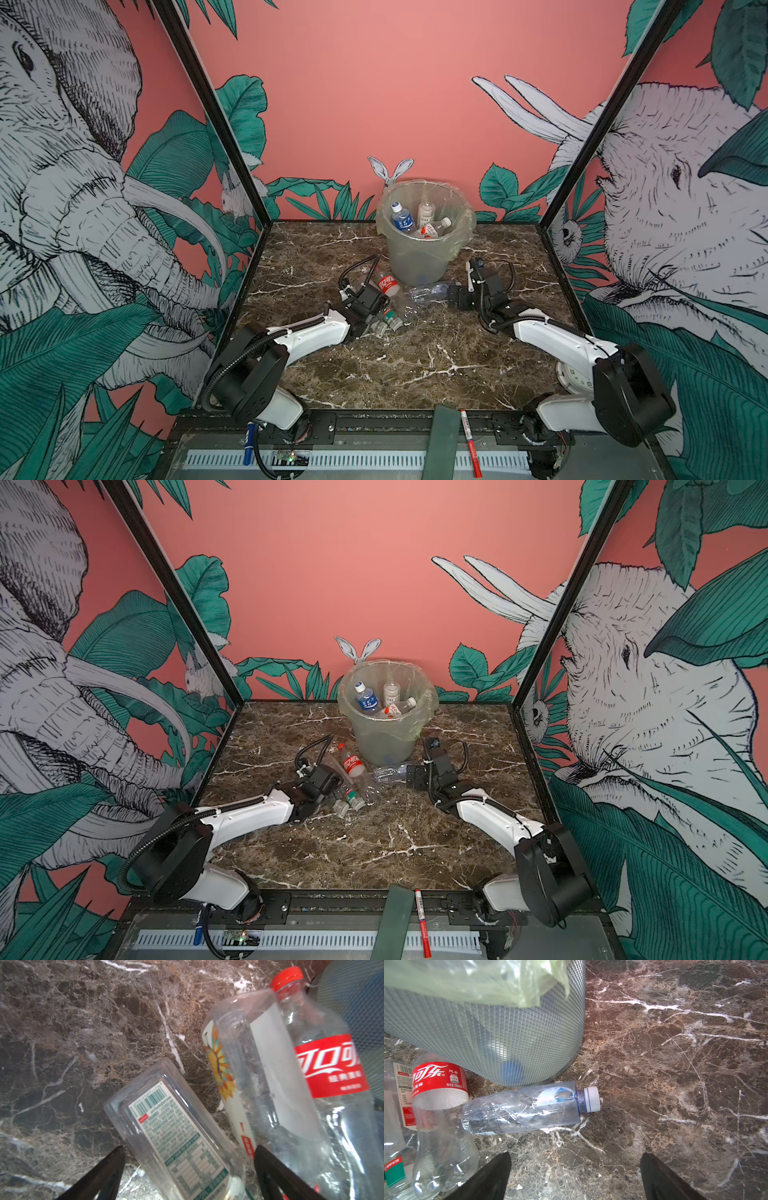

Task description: Throw the plastic bottles in the bin

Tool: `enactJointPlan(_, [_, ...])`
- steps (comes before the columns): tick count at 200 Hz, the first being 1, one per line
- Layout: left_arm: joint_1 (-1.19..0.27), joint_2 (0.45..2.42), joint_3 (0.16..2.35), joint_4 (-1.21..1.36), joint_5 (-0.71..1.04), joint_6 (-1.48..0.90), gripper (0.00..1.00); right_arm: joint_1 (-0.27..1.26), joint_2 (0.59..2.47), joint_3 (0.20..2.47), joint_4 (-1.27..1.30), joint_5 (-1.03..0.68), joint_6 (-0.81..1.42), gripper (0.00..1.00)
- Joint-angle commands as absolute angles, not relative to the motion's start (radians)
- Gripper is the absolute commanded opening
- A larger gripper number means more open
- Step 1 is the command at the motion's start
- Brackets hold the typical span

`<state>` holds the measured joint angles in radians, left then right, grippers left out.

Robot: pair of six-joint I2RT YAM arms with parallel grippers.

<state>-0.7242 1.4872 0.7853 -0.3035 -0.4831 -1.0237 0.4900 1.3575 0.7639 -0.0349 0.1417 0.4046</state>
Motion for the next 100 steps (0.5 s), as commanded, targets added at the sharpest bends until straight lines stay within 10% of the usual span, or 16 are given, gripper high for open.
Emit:
enactJointPlan(1, [-0.725,1.482,0.794,-0.314,-0.506,-1.058,0.98,0.486,1.354,0.779,-0.034,0.151,0.404,0.99])
enactJointPlan(100, [-0.721,1.423,0.734,-0.347,-0.494,-1.011,0.88,0.486,1.375,0.788,-0.04,0.152,0.405,0.99])
